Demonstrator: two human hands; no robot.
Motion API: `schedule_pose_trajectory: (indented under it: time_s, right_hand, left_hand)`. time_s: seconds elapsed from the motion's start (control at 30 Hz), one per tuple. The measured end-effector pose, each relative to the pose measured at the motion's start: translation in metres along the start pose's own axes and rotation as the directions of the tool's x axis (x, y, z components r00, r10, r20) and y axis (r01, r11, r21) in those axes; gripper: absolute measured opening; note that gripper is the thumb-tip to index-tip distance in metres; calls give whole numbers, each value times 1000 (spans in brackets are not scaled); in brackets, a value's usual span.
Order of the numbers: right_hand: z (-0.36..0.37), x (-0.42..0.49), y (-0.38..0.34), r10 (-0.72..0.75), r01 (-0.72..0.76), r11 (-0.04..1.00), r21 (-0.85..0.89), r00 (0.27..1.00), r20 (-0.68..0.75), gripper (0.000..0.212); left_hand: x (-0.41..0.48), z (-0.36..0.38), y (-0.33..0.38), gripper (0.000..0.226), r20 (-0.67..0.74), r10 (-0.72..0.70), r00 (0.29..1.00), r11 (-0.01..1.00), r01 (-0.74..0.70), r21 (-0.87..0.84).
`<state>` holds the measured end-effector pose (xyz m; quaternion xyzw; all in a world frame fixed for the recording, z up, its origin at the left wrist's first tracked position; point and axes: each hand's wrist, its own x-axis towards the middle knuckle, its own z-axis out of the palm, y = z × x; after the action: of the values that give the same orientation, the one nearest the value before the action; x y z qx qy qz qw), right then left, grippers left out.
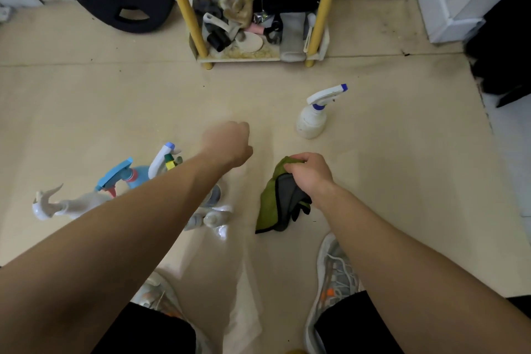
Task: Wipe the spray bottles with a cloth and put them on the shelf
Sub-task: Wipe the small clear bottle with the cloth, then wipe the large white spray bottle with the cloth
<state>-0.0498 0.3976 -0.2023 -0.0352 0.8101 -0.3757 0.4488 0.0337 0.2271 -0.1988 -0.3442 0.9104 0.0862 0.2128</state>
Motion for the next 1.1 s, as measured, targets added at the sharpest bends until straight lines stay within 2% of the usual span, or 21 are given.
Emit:
schedule_pose_trajectory:
  time_s: [0.07,0.13,0.23,0.33,0.47,0.57,0.73,0.83,0.97,1.1]
  right_hand:
    - [-15,2,8,11,-6,994,108,999,-50,10]
    - [-28,5,17,24,0,975,222,994,-105,20]
    - [-48,12,27,49,14,943,333,982,-180,23]
    - [-64,23,38,97,-2,920,393,970,-222,21]
    - [-77,36,56,145,-10,890,455,954,-262,21]
    - [-77,42,62,176,-20,865,501,947,-267,21]
    - [-68,48,47,178,-13,845,535,950,-258,21]
    - [-62,44,35,163,5,843,537,951,-264,23]
    - [-64,26,7,99,58,870,490,952,-288,22]
    - [-81,-13,-46,-35,159,887,433,959,-281,16]
  left_hand:
    - [9,-4,21,38,30,-35,999,986,40,-163]
    - [20,-4,43,45,54,-36,998,936,53,-348]
    - [38,-3,75,56,43,-24,999,814,45,-579]
    - [57,1,101,64,10,-30,1000,701,28,-713]
    - [83,15,120,69,-74,-16,997,654,-45,-755]
    - [98,23,129,61,-85,-11,996,581,-63,-811]
    - [105,23,129,42,-165,16,986,586,-143,-798]
    - [98,21,117,37,-163,-10,987,506,-136,-852]
    - [69,-5,95,31,-197,-19,980,410,-172,-896]
    - [24,-56,66,25,-249,23,968,338,-241,-910]
